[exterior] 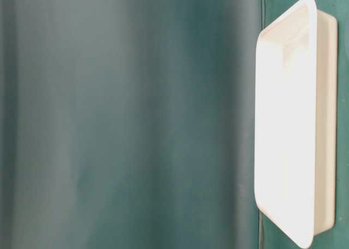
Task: Pick up the tape from a random location and place it into the white case.
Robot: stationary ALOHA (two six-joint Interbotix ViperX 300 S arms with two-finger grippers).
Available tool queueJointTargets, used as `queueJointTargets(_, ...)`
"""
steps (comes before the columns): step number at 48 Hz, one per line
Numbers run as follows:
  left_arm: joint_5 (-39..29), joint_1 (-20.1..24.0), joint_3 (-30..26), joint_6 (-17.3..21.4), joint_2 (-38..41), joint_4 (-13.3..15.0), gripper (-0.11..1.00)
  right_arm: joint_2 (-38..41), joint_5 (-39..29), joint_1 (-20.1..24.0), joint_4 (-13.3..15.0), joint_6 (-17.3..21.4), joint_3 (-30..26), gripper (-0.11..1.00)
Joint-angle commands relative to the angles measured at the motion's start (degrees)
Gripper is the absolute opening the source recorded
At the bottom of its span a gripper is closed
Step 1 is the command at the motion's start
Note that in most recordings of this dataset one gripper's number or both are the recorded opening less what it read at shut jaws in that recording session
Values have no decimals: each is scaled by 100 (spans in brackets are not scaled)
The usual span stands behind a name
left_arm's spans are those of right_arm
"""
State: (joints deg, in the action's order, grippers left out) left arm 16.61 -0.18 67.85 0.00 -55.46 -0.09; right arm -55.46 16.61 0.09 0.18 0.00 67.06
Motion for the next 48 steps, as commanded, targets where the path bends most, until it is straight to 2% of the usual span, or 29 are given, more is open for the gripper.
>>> queueJointTargets(1, -149, 26, -211, 53, 79, 0, 1, 79, 0, -35, 0, -9, -114, 1)
queueJointTargets(11, -229, 26, -237, 44, 79, 0, 1, 79, -378, -35, 105, -44, -220, 1)
queueJointTargets(29, -272, 26, -264, -105, 88, 18, 1, 9, -738, -35, 88, 18, -290, 1)
queueJointTargets(34, -272, 26, -264, -97, 88, 18, 5, 9, -782, -35, 88, 18, -325, 1)
queueJointTargets(36, -272, 26, -272, -79, 88, 18, 10, 9, -791, -35, 79, 18, -334, 1)
queueJointTargets(39, -272, 26, -272, -53, 88, 9, 23, 18, -782, -35, 62, 35, -343, 5)
queueJointTargets(43, -272, 26, -272, -70, 88, 9, 46, 26, -782, -35, 26, 79, -360, 24)
queueJointTargets(48, -308, 26, -264, -62, 88, 9, 76, 44, -800, -35, 70, 79, -369, 57)
